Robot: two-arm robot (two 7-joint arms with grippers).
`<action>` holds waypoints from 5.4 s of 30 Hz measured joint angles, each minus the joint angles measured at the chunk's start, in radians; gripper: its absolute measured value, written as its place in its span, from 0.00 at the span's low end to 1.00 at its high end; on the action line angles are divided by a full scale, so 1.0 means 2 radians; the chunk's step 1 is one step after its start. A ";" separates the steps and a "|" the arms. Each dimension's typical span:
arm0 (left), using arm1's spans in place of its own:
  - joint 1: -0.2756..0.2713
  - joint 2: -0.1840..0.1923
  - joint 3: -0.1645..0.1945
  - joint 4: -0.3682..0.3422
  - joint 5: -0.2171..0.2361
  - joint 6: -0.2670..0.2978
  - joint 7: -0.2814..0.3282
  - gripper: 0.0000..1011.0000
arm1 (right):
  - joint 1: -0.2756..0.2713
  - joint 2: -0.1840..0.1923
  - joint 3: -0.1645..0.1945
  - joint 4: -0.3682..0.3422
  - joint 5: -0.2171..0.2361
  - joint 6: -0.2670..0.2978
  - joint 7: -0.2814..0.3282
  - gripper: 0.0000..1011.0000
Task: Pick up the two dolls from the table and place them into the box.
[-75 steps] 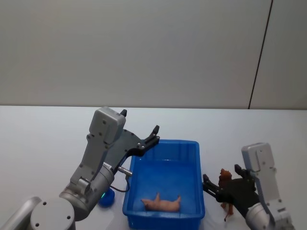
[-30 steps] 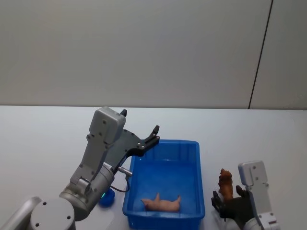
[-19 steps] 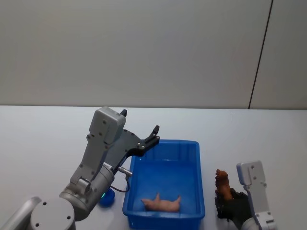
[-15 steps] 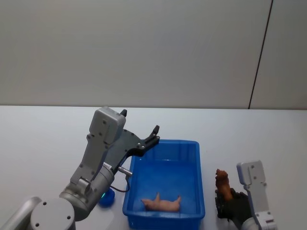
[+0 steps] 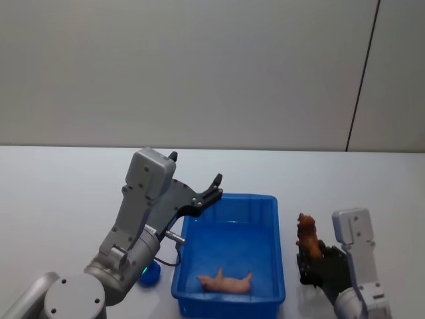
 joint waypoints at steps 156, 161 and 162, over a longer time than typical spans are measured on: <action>0.049 0.013 -0.035 0.065 -0.084 0.137 0.058 0.99 | -0.027 0.025 0.006 -0.074 -0.020 -0.021 0.011 0.99; 0.047 0.010 -0.035 0.072 -0.082 0.137 0.052 0.99 | -0.027 0.025 0.006 -0.074 -0.020 -0.021 0.011 0.99; 0.046 0.010 -0.035 0.073 -0.082 0.137 0.051 0.99 | -0.027 0.025 0.006 -0.074 -0.020 -0.021 0.011 0.99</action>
